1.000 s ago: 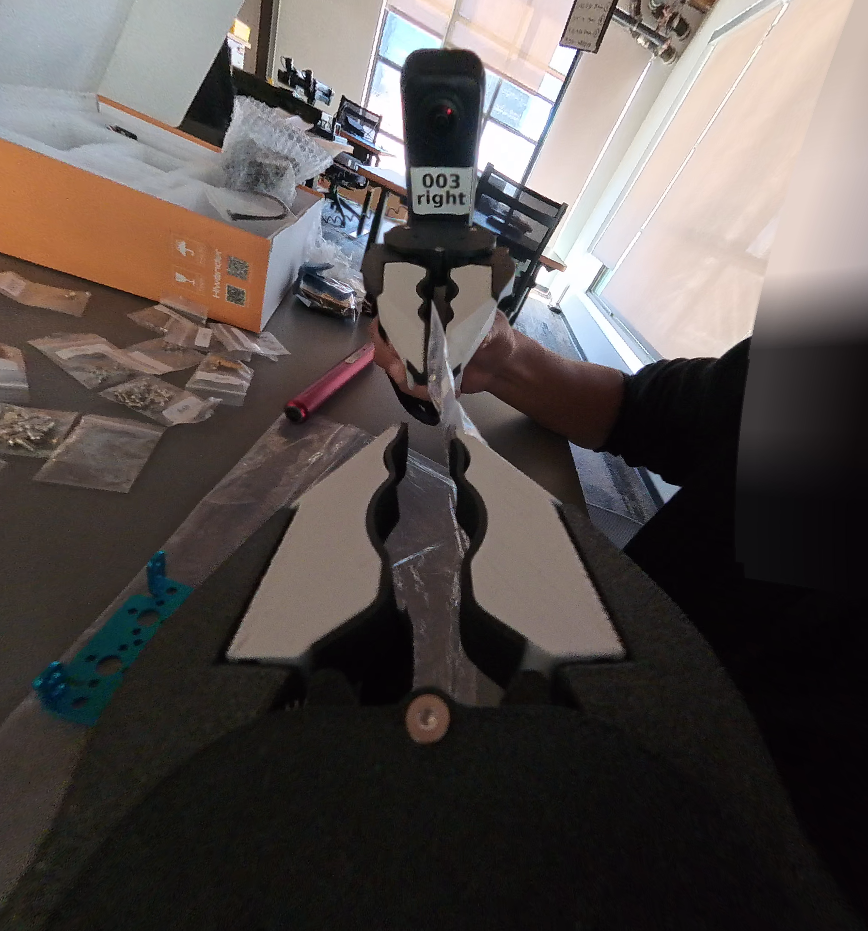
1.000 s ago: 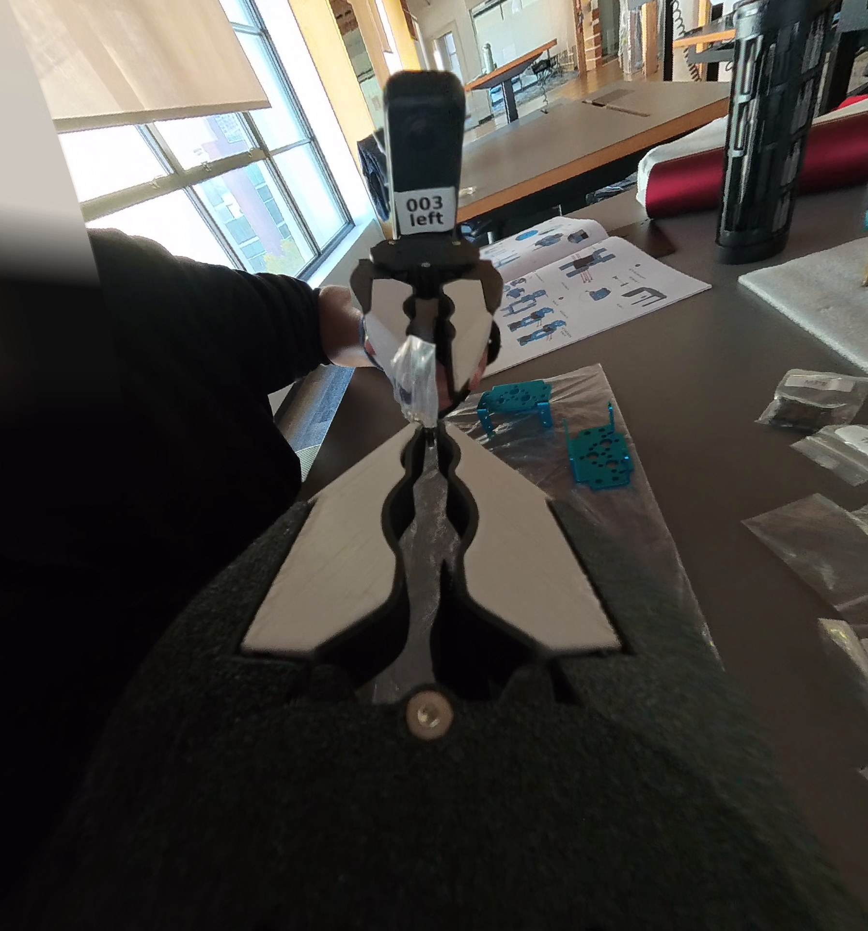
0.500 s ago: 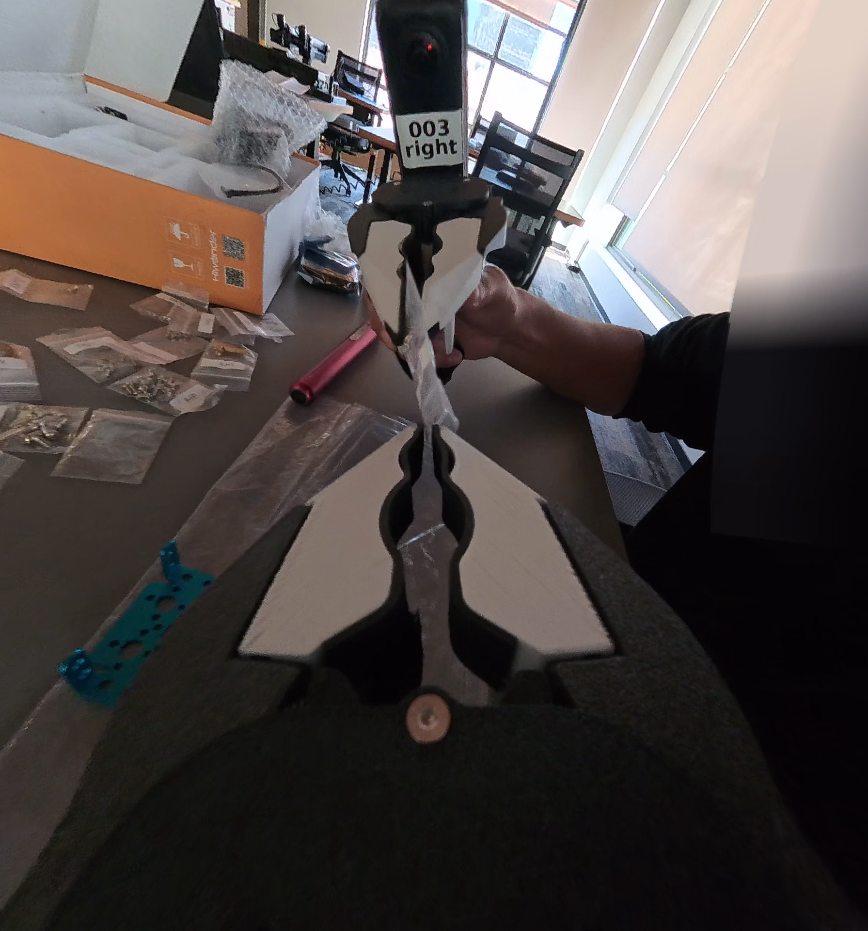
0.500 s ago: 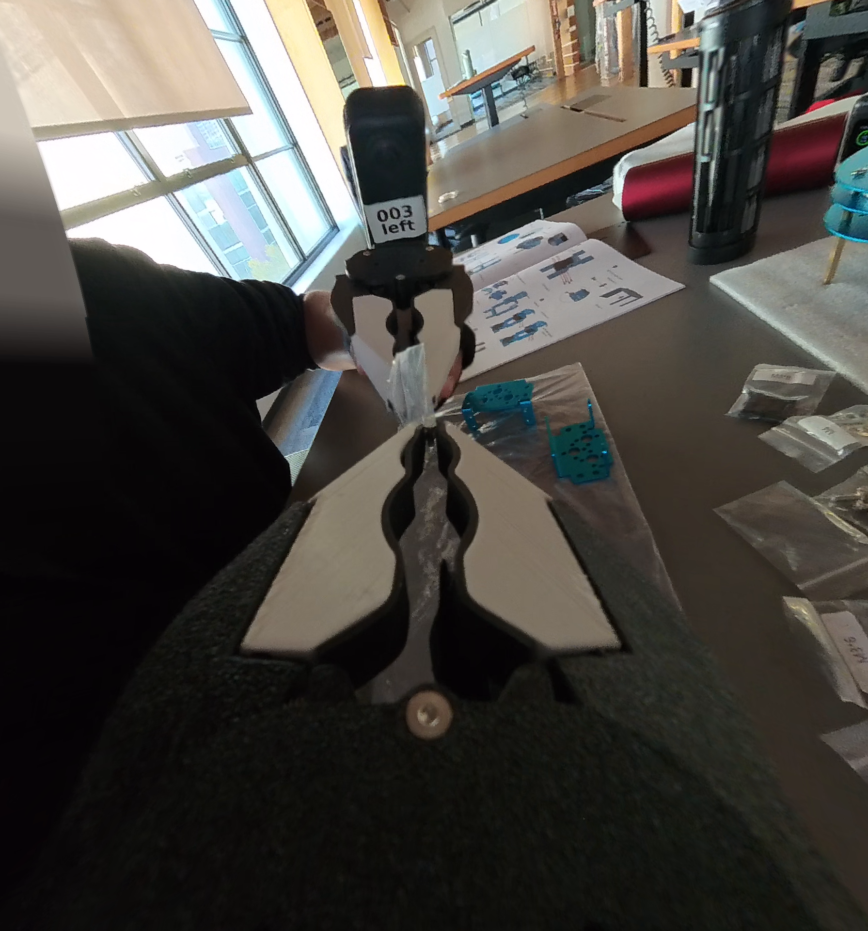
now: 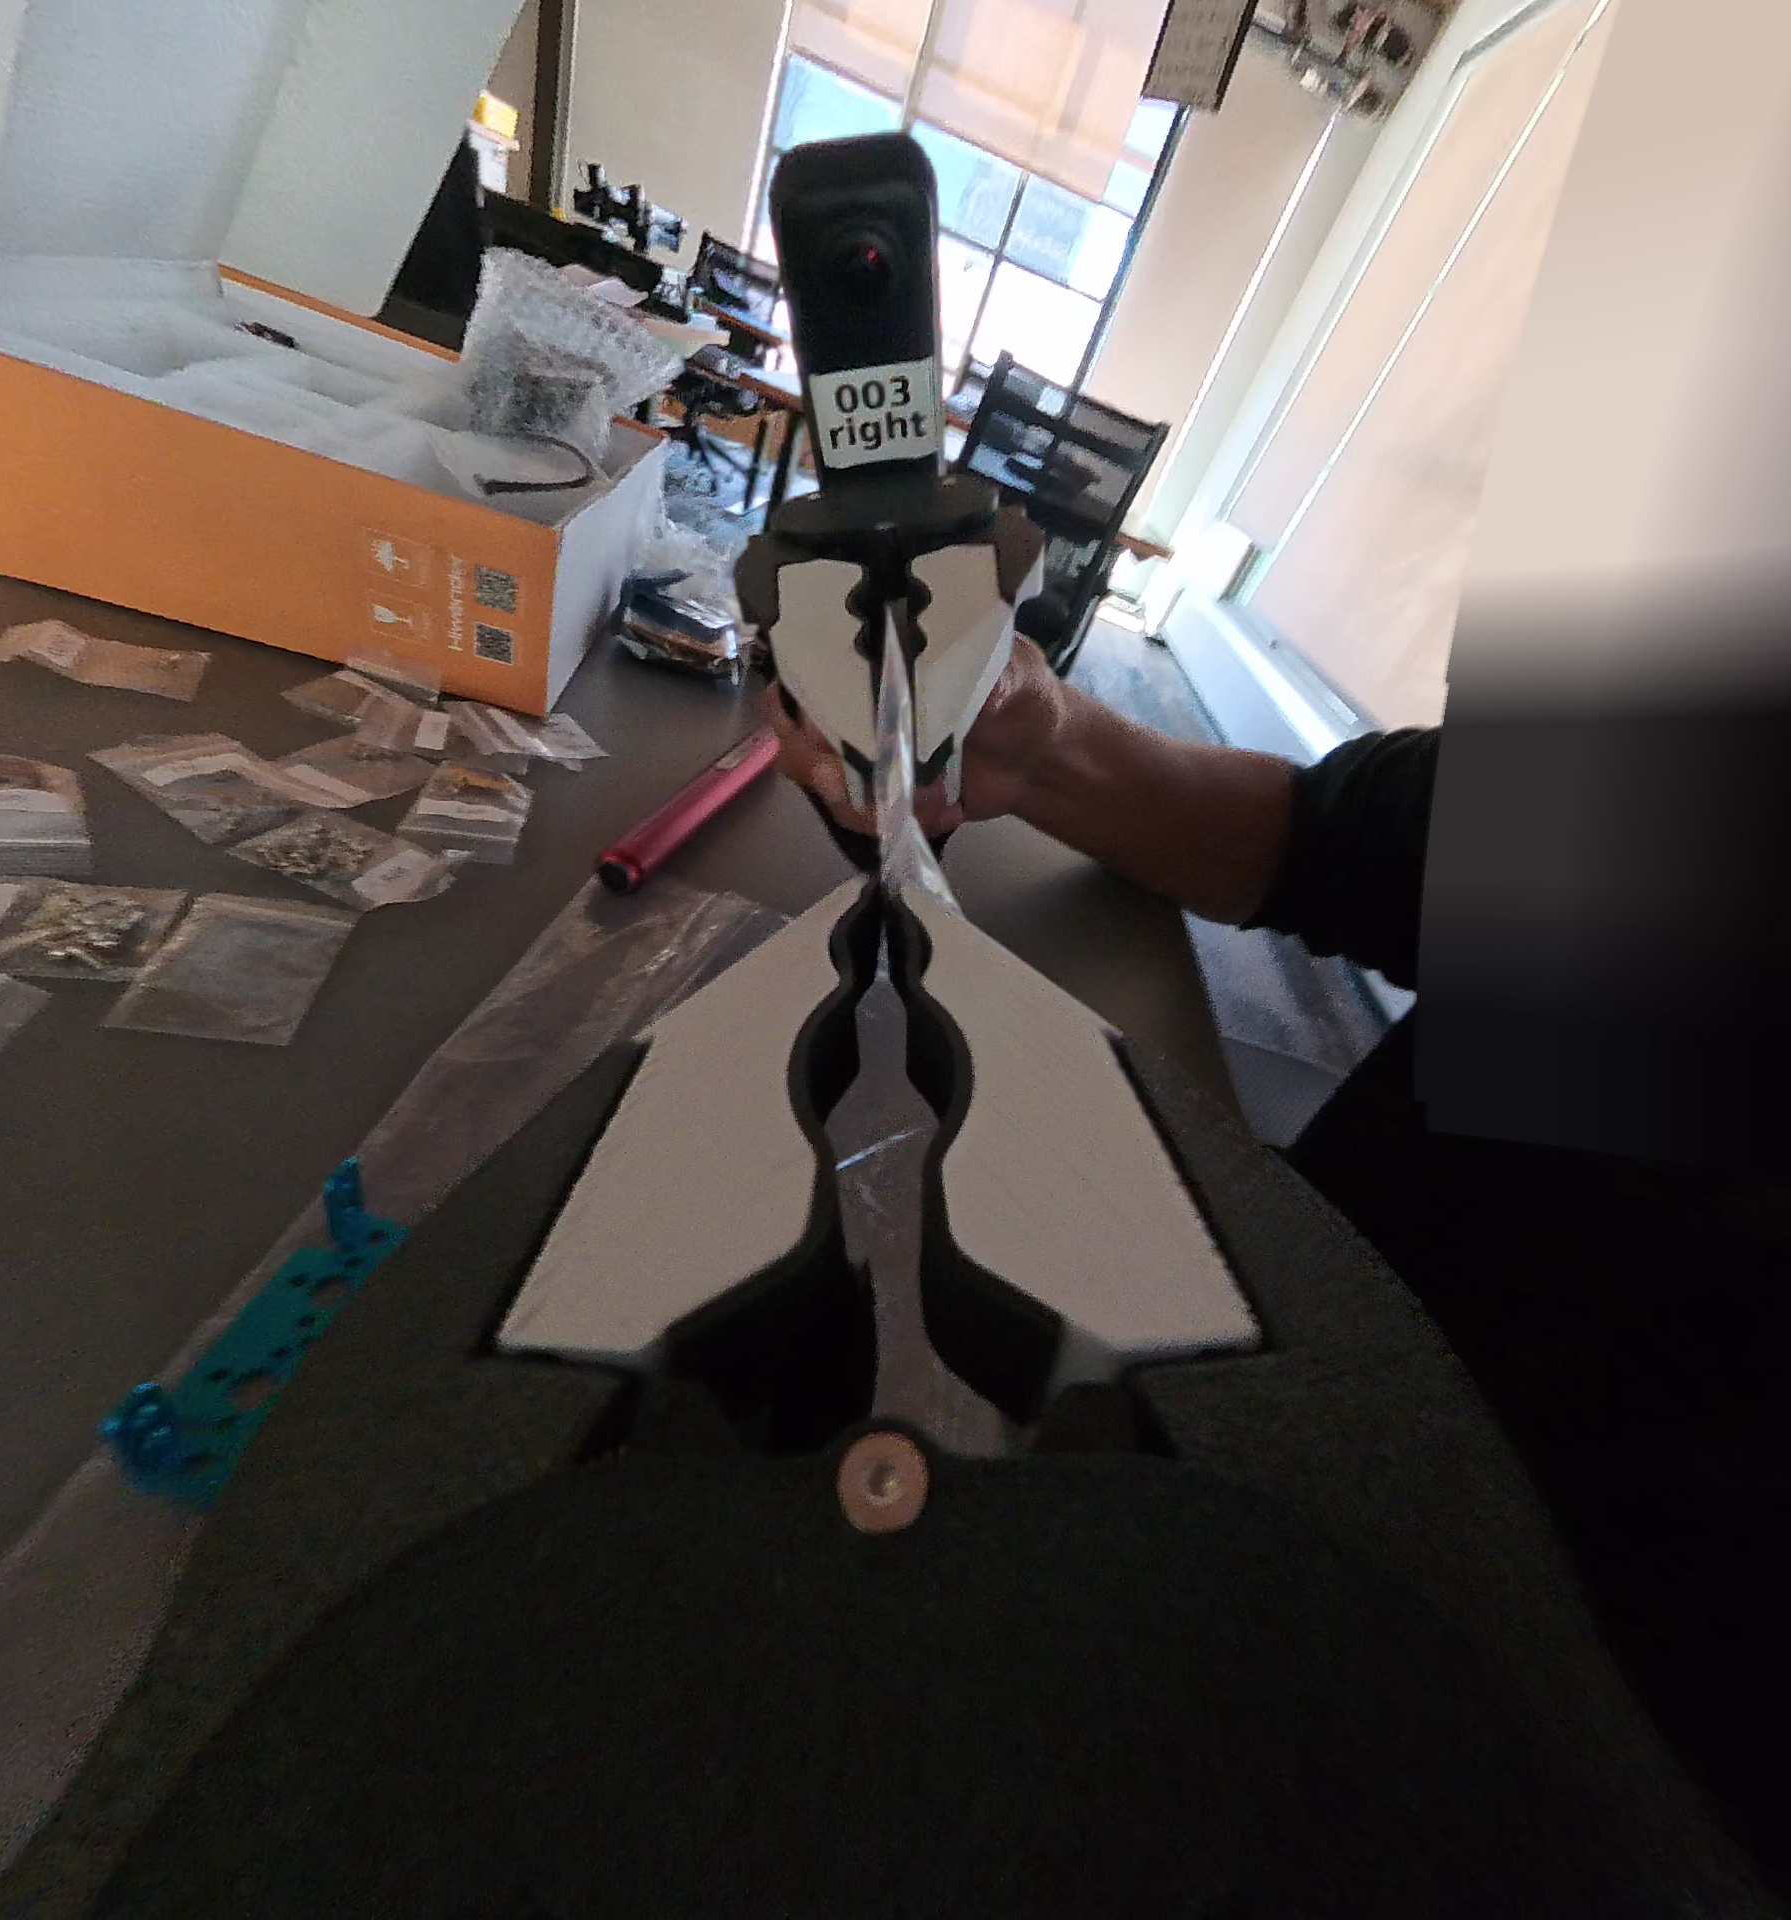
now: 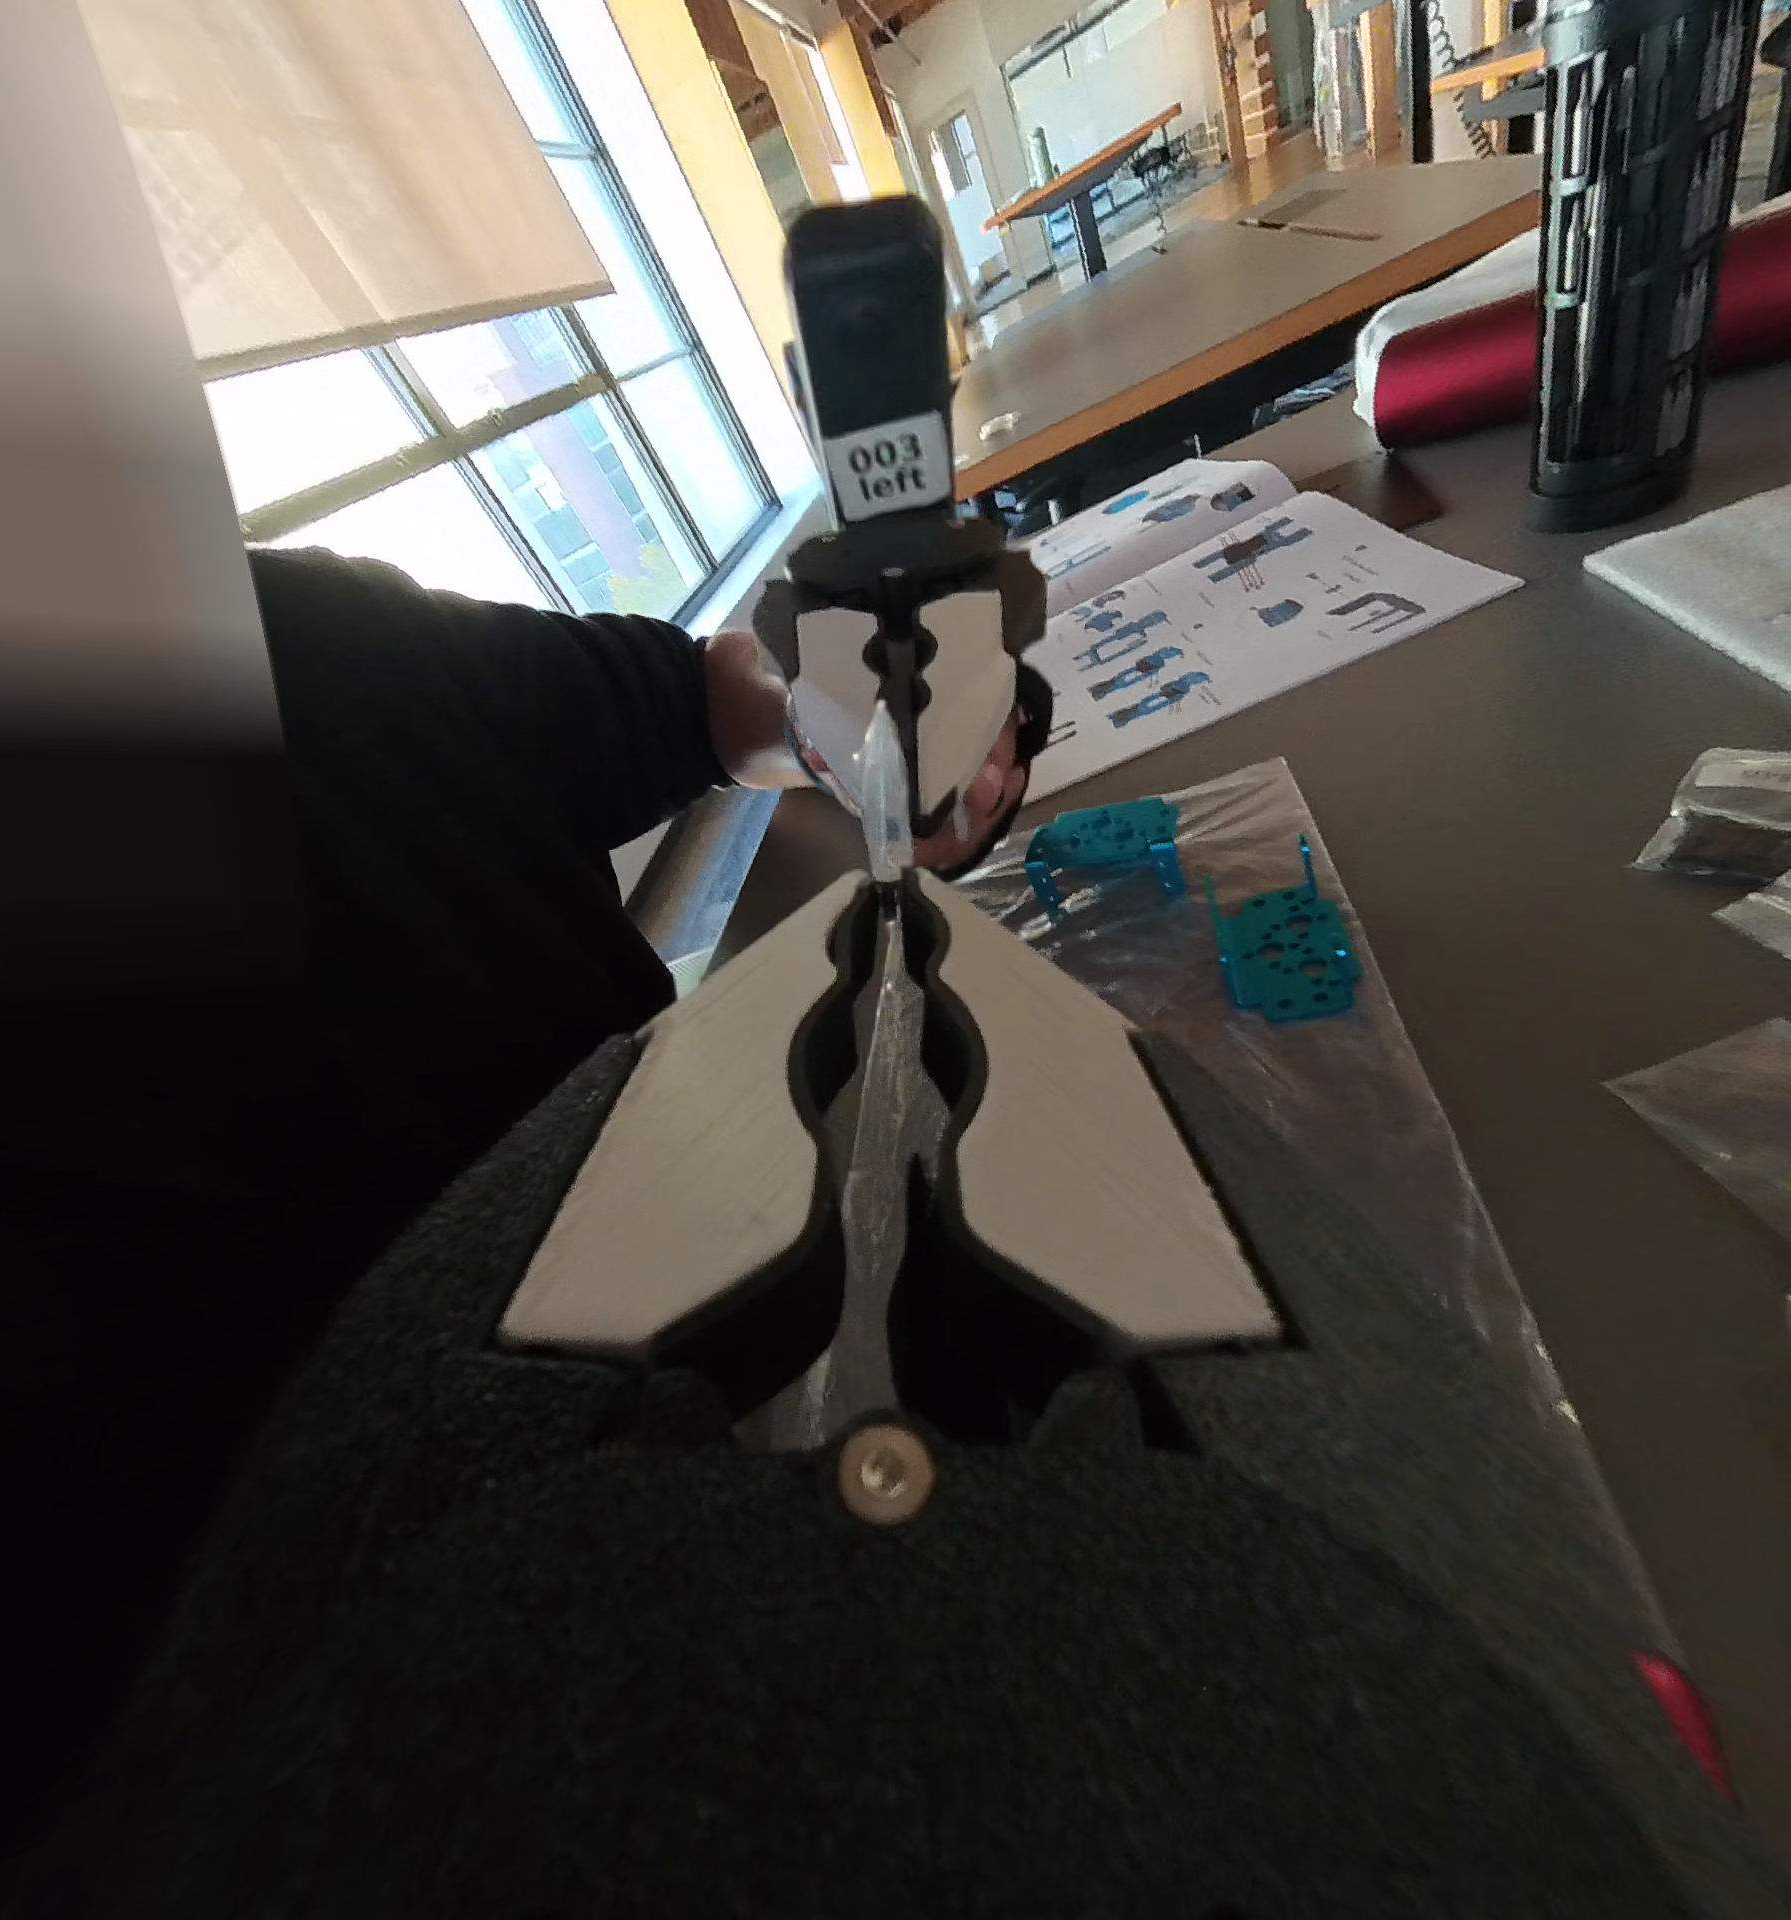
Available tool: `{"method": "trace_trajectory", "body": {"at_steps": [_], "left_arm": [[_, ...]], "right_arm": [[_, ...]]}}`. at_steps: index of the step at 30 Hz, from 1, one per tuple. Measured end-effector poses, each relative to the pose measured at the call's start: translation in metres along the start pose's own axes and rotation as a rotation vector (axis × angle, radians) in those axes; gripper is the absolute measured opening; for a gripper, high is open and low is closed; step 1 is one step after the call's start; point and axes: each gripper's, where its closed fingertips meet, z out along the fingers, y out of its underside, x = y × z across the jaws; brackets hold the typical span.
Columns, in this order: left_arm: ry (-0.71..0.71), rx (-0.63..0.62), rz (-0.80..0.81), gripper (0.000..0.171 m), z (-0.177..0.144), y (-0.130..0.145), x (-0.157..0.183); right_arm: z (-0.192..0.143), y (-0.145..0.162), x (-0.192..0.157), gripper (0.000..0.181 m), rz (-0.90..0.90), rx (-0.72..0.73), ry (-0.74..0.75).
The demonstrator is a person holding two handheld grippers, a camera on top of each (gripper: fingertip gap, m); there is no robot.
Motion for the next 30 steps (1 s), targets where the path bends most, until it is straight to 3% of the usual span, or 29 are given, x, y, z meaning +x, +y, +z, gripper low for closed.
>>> {"method": "trace_trajectory", "body": {"at_steps": [6, 21, 26, 30], "left_arm": [[0.113, 0.148, -0.205, 0.000, -0.008, -0.023, 0.002], [0.114, 0.057, -0.150, 0.000, 0.004, -0.001, 0.008], [0.132, 0.152, -0.257, 0.000, -0.002, -0.014, 0.001], [0.142, 0.143, -0.247, 0.000, -0.002, -0.012, 0.004]], "right_arm": [[0.000, -0.010, -0.005, 0.004, -0.018, 0.049, 0.002], [-0.009, -0.020, -0.007, 0.003, 0.038, 0.110, -0.039], [-0.014, -0.024, -0.006, 0.003, 0.057, 0.133, -0.044], [-0.012, -0.024, -0.008, 0.003, 0.062, 0.138, -0.056]]}}
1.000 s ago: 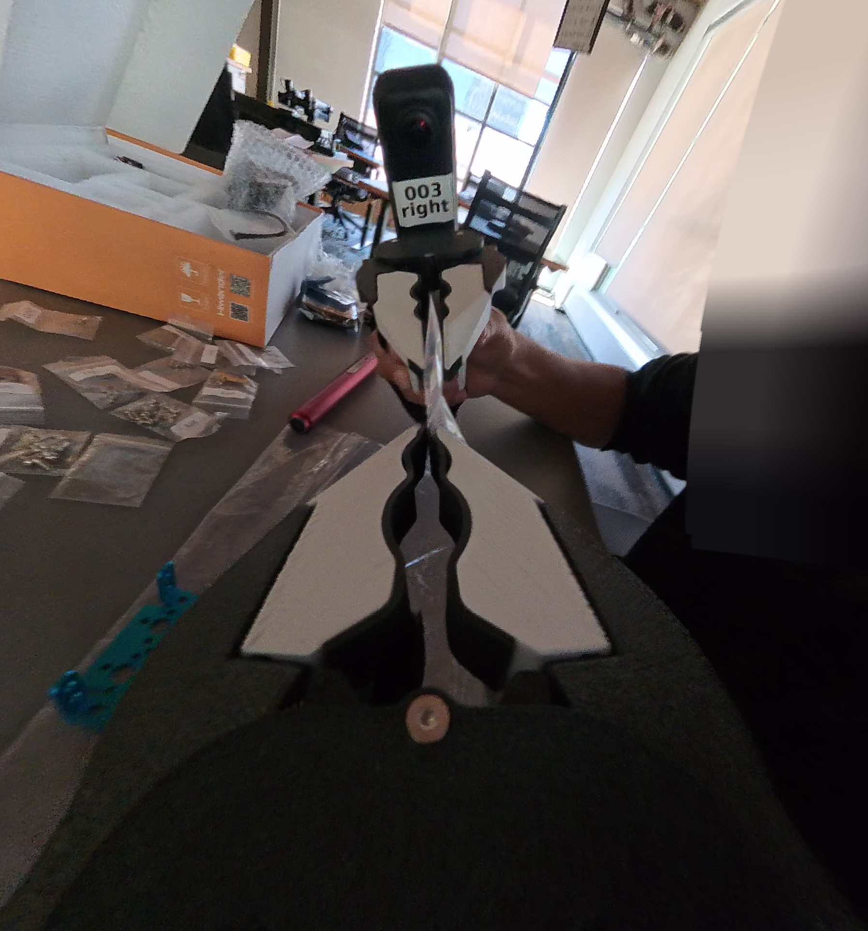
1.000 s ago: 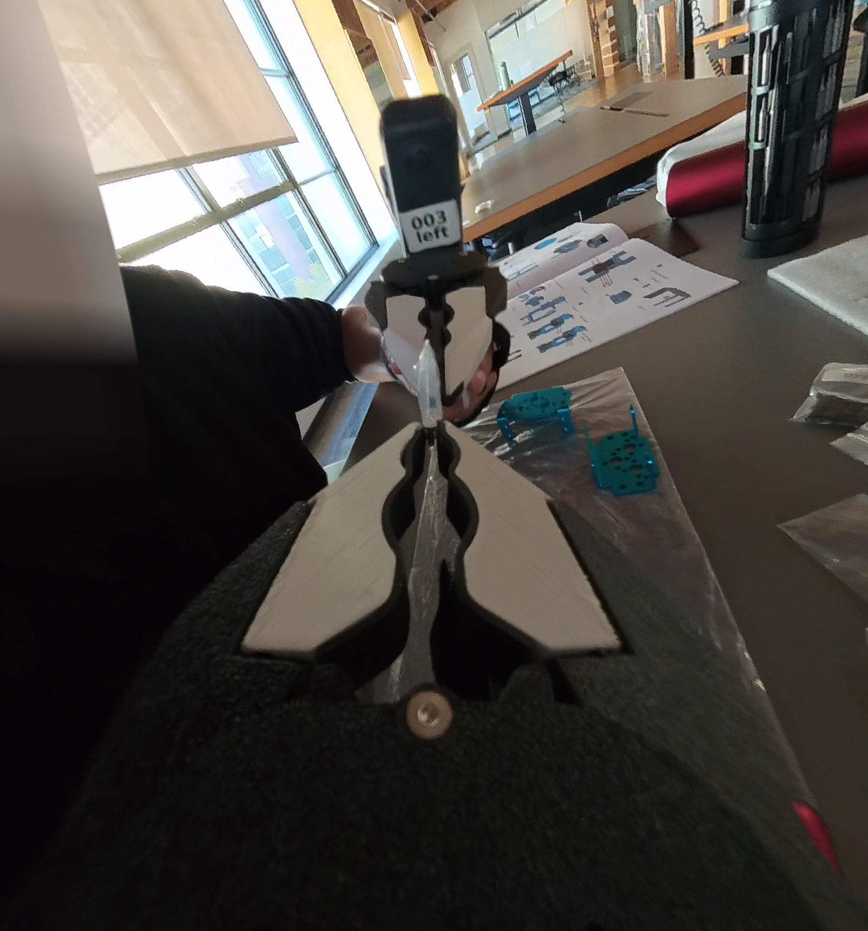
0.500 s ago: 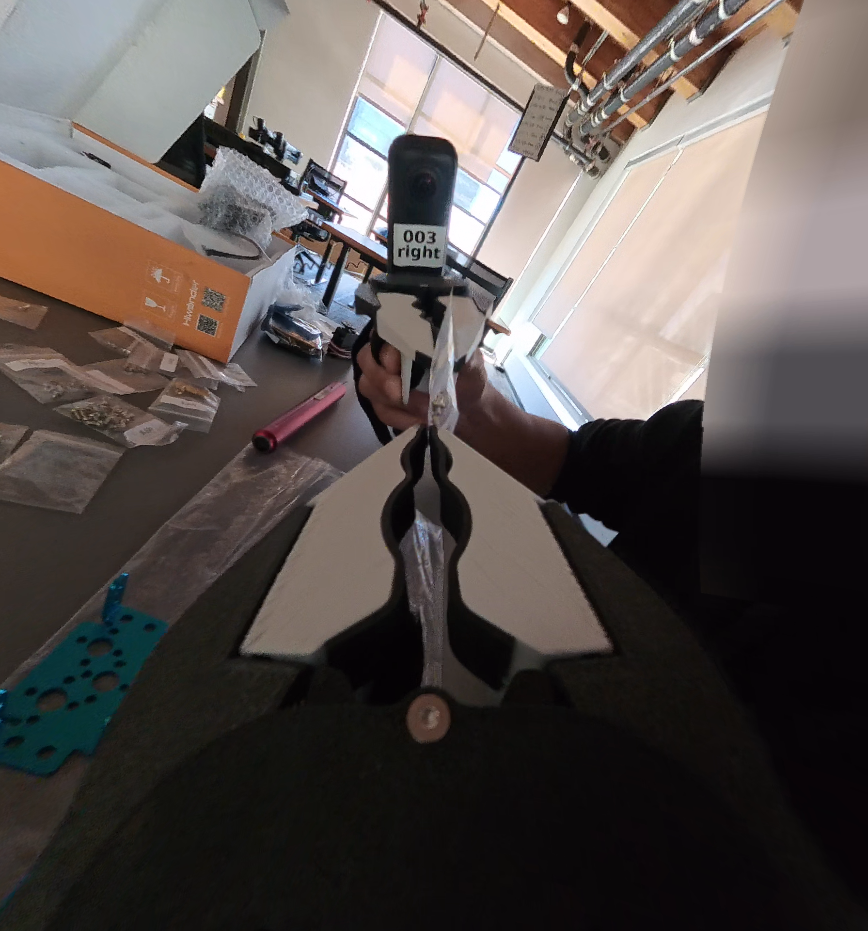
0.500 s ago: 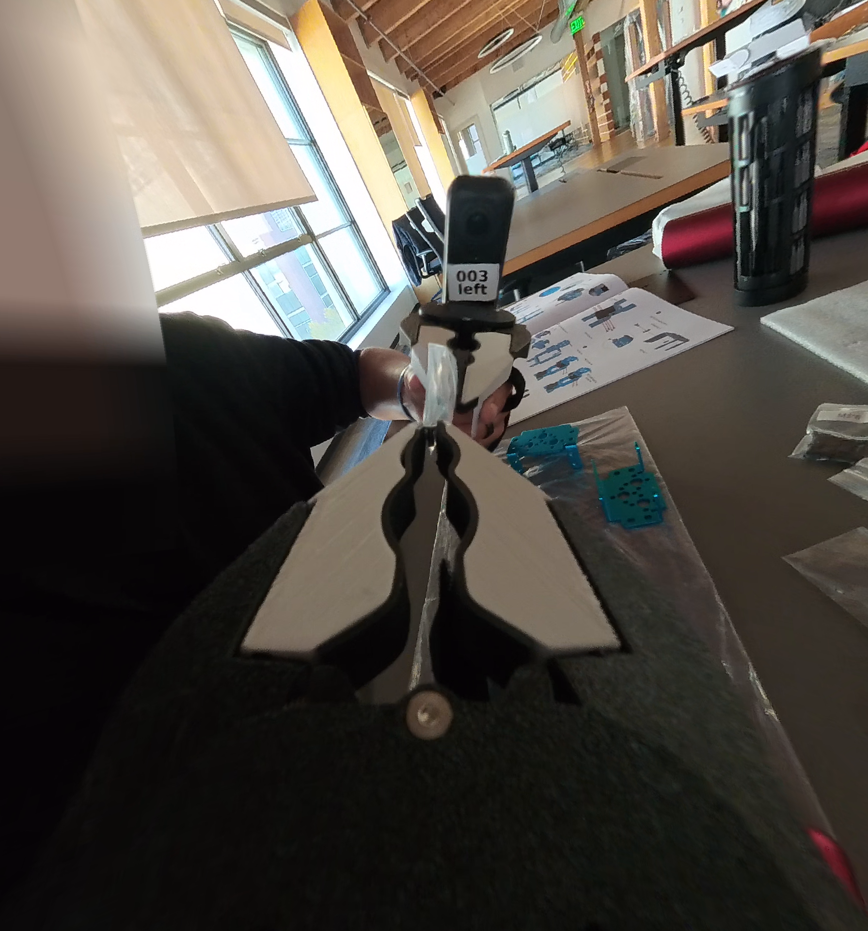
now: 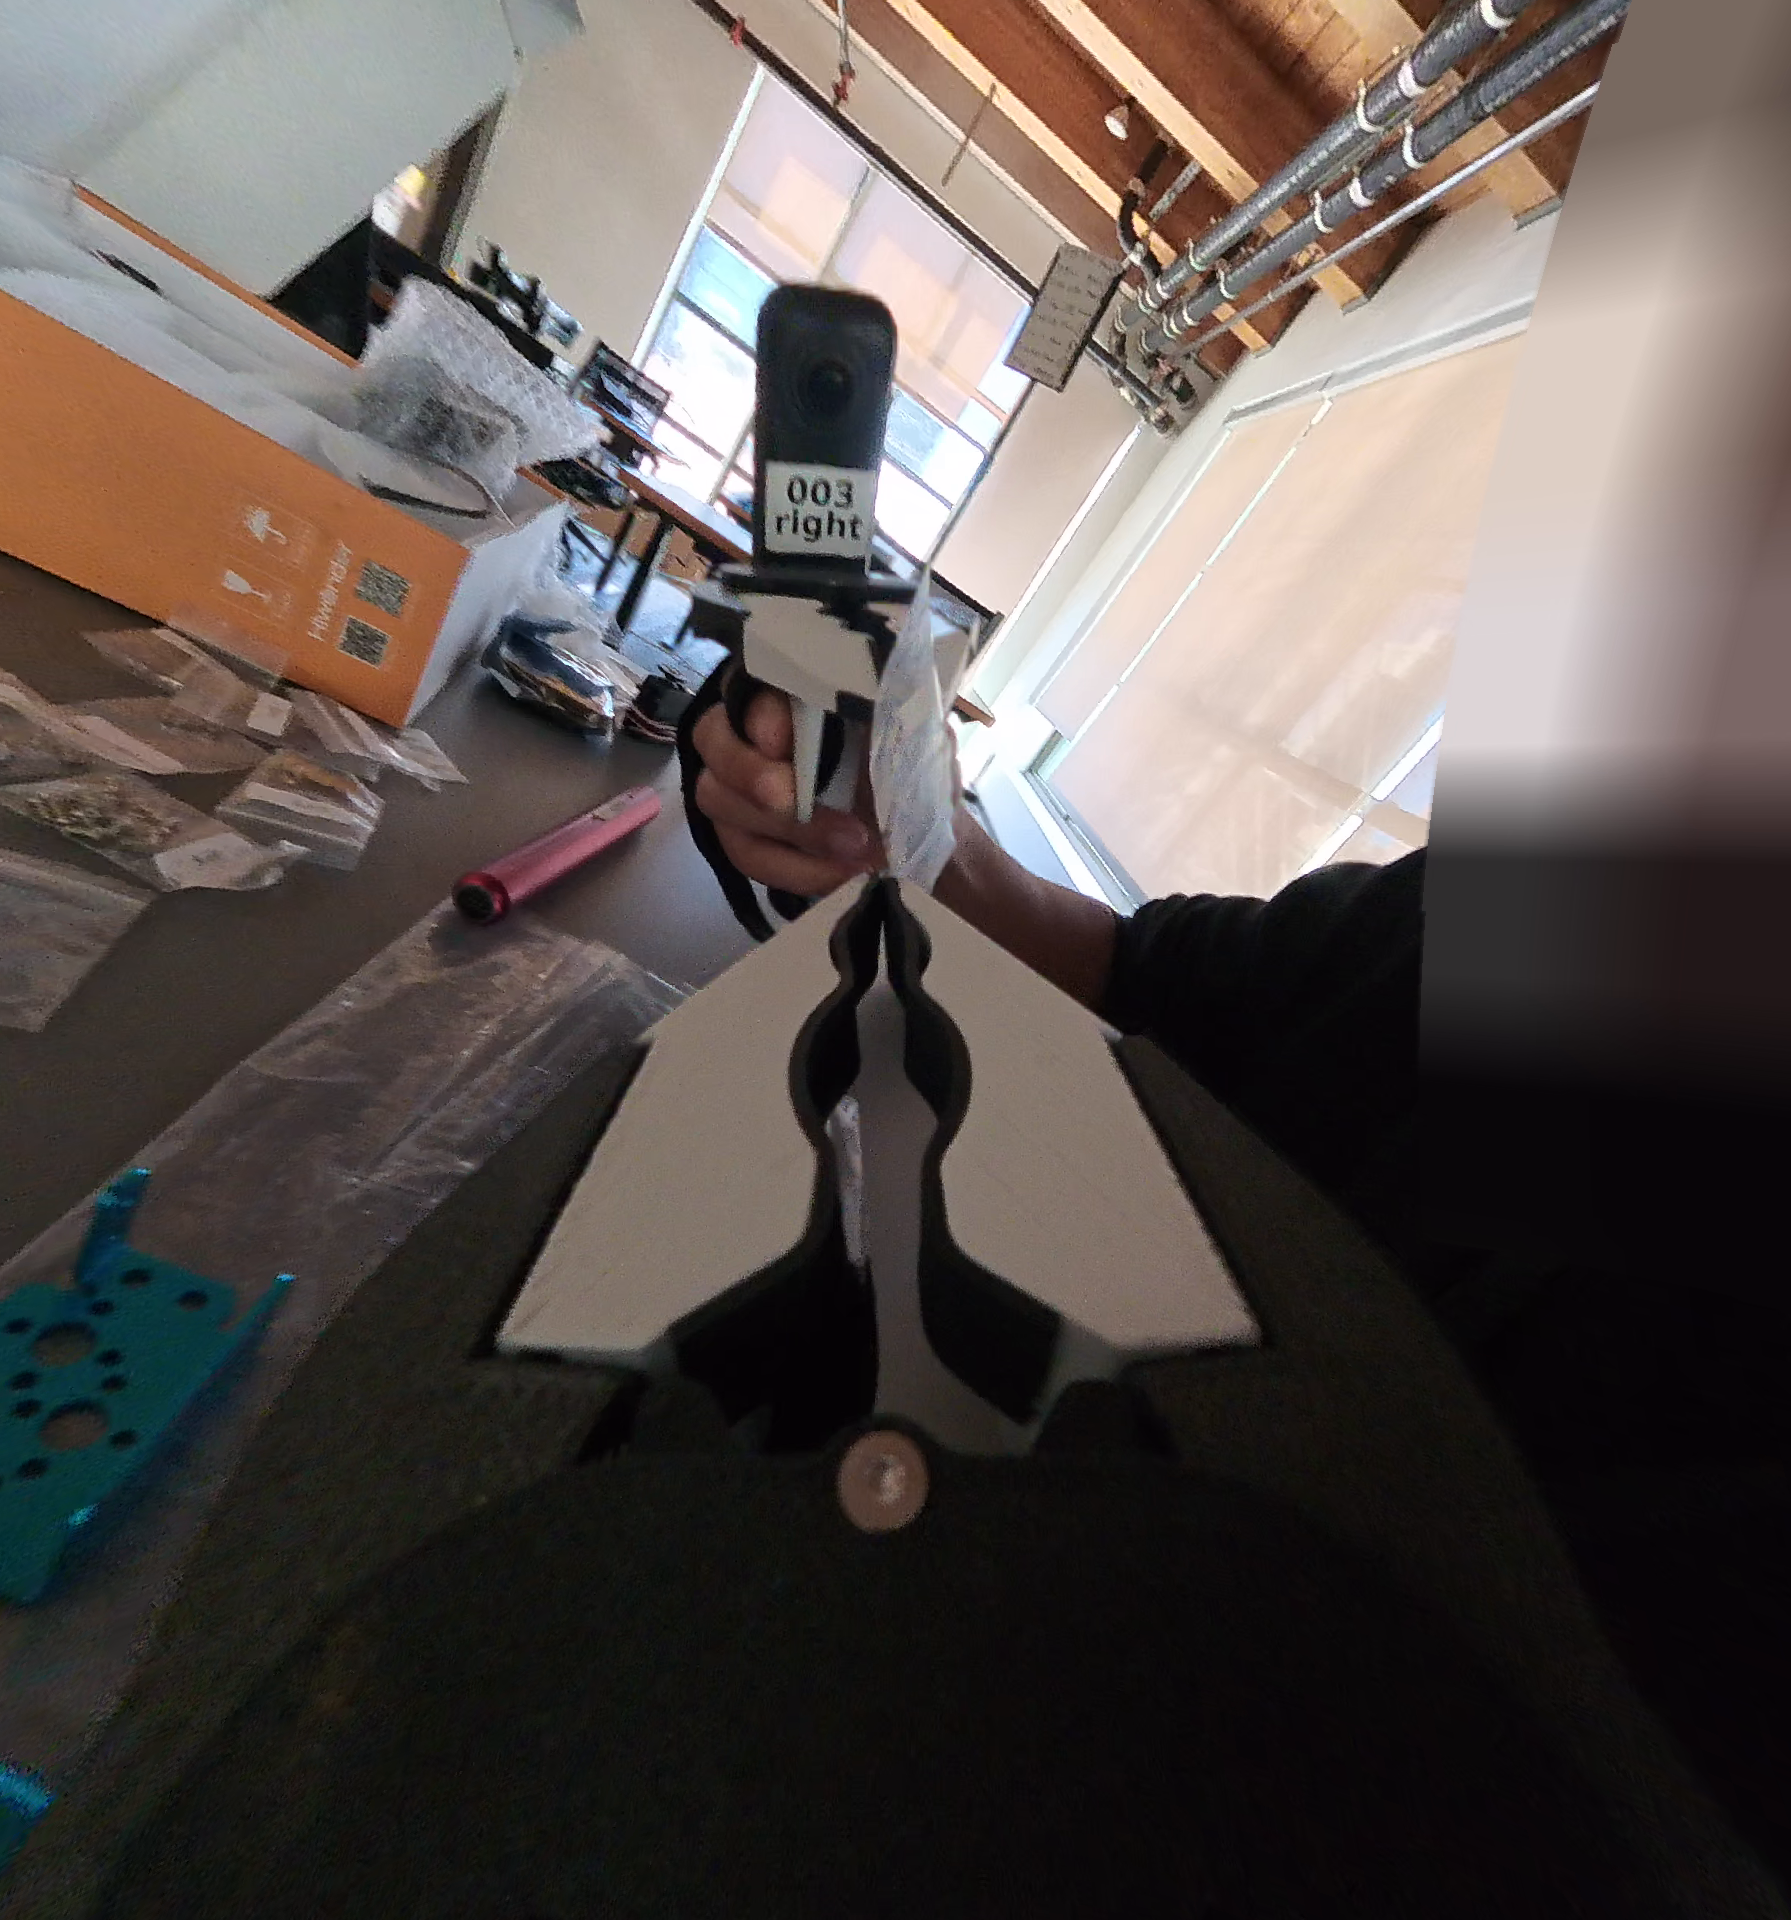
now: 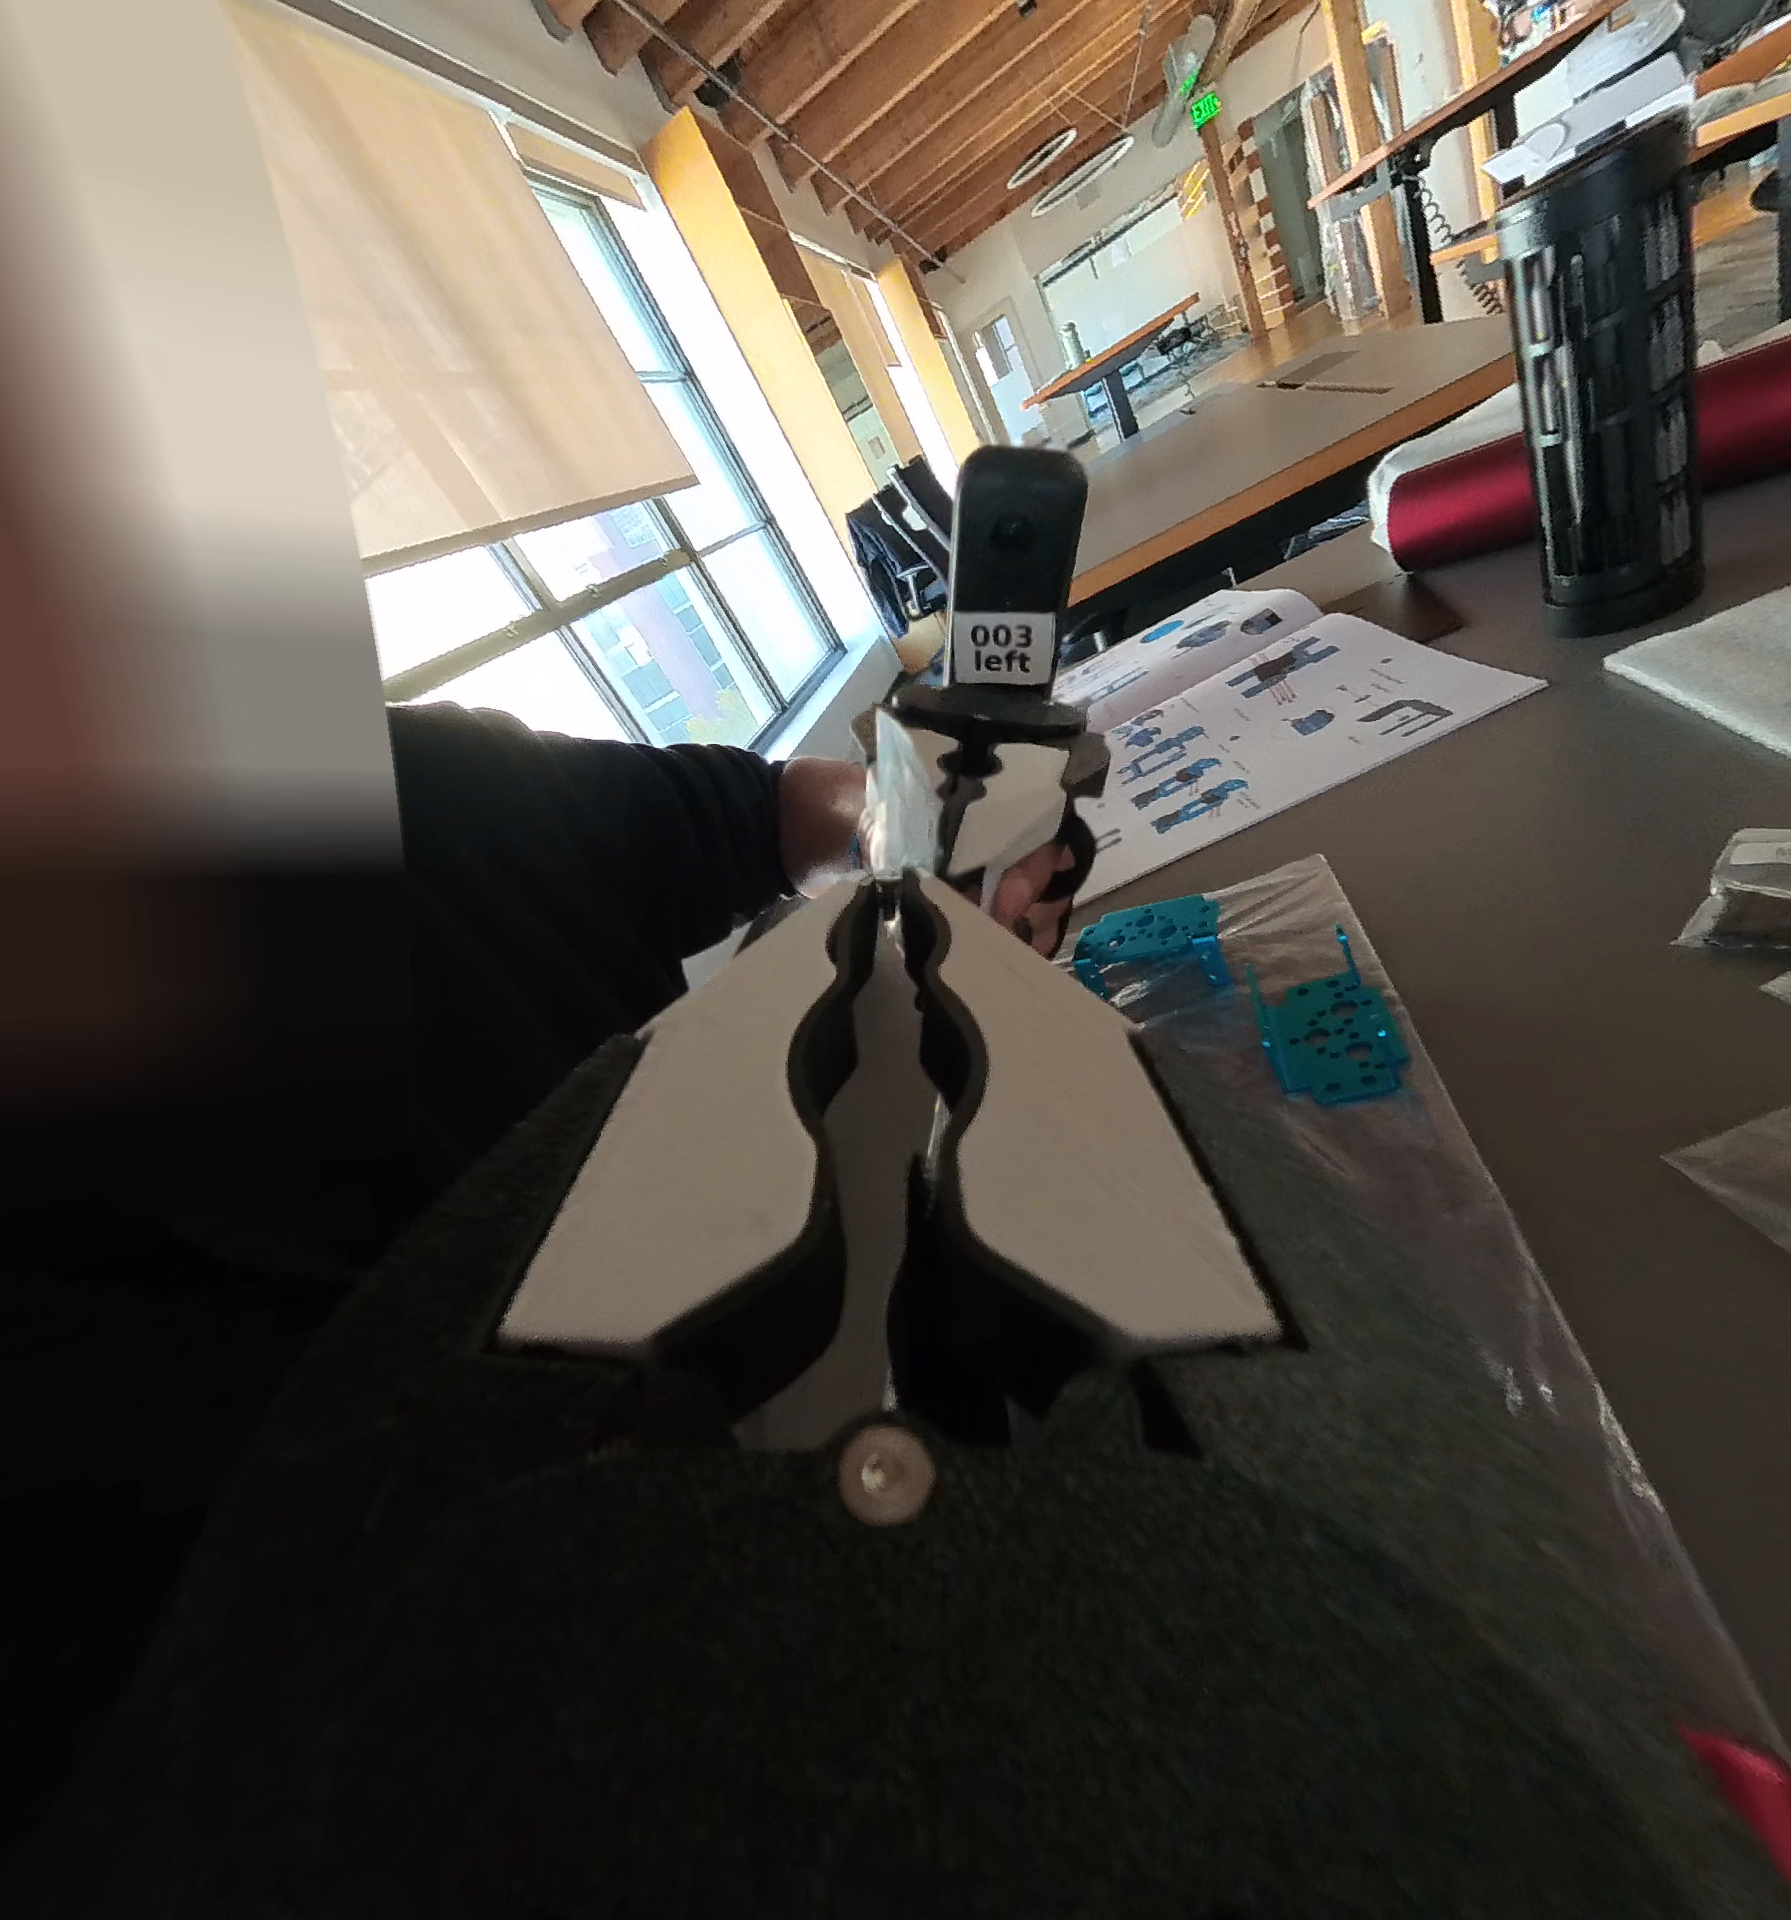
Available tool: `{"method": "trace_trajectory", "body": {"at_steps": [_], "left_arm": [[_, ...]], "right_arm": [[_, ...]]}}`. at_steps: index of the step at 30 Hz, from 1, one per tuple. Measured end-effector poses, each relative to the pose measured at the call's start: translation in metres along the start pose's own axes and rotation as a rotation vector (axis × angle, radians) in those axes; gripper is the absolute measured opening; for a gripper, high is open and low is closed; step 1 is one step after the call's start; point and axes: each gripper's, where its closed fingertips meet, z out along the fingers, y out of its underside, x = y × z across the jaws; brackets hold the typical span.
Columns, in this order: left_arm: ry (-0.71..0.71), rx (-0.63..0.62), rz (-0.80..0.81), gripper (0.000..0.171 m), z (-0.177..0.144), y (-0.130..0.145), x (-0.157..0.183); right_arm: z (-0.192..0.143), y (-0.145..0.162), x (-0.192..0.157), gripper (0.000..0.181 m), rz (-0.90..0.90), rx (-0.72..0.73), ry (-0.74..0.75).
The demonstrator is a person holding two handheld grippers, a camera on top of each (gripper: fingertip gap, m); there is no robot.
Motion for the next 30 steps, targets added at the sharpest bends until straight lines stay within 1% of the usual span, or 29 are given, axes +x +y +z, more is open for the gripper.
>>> {"method": "trace_trajectory", "body": {"at_steps": [1, 5, 7, 10, 12, 17, 21, 23, 24, 27, 30], "left_arm": [[0.012, -0.002, -0.004, 0.000, 0.001, 0.002, 0.002], [0.012, 0.044, -0.011, 0.000, -0.006, -0.013, 0.000], [0.013, 0.019, 0.004, 0.000, -0.004, -0.006, 0.002], [0.022, -0.016, 0.006, 0.000, 0.002, 0.004, 0.004], [0.017, 0.002, -0.006, 0.000, 0.001, 0.001, 0.002], [-0.036, 0.078, -0.021, 0.000, -0.012, -0.018, -0.010], [-0.043, 0.014, -0.017, 0.000, -0.005, -0.005, -0.010], [-0.049, 0.001, -0.014, 0.000, -0.007, -0.006, -0.013], [-0.067, -0.007, -0.002, 0.000, -0.009, -0.007, -0.016], [-0.120, -0.028, 0.107, 0.000, -0.013, -0.009, -0.019], [-0.112, -0.035, 0.150, 0.002, -0.012, -0.012, -0.013]], "right_arm": [[0.001, 0.001, 0.000, 0.003, -0.008, -0.007, 0.004], [-0.004, 0.001, 0.006, 0.003, -0.015, -0.008, 0.031], [-0.002, 0.000, 0.004, 0.003, 0.013, 0.007, 0.011], [0.003, 0.005, 0.002, 0.003, -0.018, -0.026, 0.020], [0.002, 0.004, 0.002, 0.003, -0.017, -0.021, 0.021], [-0.005, 0.003, 0.013, 0.003, -0.004, -0.008, 0.061], [0.006, 0.009, 0.003, 0.003, -0.015, -0.039, 0.024], [0.001, 0.008, 0.008, 0.003, -0.029, -0.045, 0.056], [-0.002, 0.006, 0.010, 0.003, -0.022, -0.036, 0.058], [-0.007, 0.003, 0.011, 0.003, -0.019, -0.031, 0.061], [-0.005, 0.005, 0.010, 0.003, -0.016, -0.038, 0.048]]}}
